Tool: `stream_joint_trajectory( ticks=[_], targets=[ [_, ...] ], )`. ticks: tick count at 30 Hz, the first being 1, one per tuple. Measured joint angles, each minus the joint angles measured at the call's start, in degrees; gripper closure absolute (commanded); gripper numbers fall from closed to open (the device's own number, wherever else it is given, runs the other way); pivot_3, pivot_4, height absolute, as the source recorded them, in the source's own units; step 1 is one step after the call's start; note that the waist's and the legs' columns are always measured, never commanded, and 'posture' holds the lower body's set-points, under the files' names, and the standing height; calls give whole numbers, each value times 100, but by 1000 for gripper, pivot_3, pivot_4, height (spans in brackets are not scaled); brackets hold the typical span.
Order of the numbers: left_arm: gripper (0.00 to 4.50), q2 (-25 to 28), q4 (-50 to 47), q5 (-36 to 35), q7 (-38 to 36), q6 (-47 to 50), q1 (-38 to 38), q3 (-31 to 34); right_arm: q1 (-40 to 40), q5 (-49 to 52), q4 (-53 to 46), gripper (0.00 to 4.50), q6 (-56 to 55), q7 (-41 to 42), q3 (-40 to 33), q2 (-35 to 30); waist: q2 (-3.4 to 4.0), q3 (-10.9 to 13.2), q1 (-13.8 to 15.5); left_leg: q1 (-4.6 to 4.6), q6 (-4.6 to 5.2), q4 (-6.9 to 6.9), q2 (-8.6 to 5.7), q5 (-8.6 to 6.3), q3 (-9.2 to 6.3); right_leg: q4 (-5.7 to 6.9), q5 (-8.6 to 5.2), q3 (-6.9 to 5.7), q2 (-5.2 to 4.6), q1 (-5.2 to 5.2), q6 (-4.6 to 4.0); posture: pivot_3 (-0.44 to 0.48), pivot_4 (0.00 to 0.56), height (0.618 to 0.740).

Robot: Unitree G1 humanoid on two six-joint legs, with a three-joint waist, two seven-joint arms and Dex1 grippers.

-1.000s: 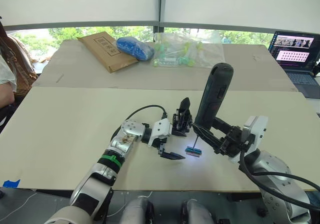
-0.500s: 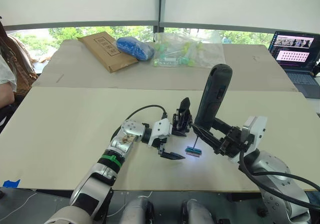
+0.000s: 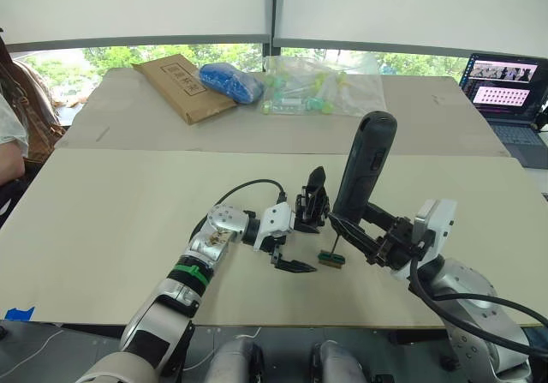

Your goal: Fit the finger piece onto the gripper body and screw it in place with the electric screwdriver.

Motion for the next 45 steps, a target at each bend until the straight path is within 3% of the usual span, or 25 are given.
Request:
stream_joint_trajectory(
  ticks=[45],
  targets=[
    [0, 138, -310, -50, -210, 291, 69, 0, -9, -46, -46, 2610, 13, -112, 23, -17, 0, 0, -2, 0, 0, 3, 0, 0, 0, 2, 0, 0, 0, -1, 0, 0, 150, 732]
  ],
)
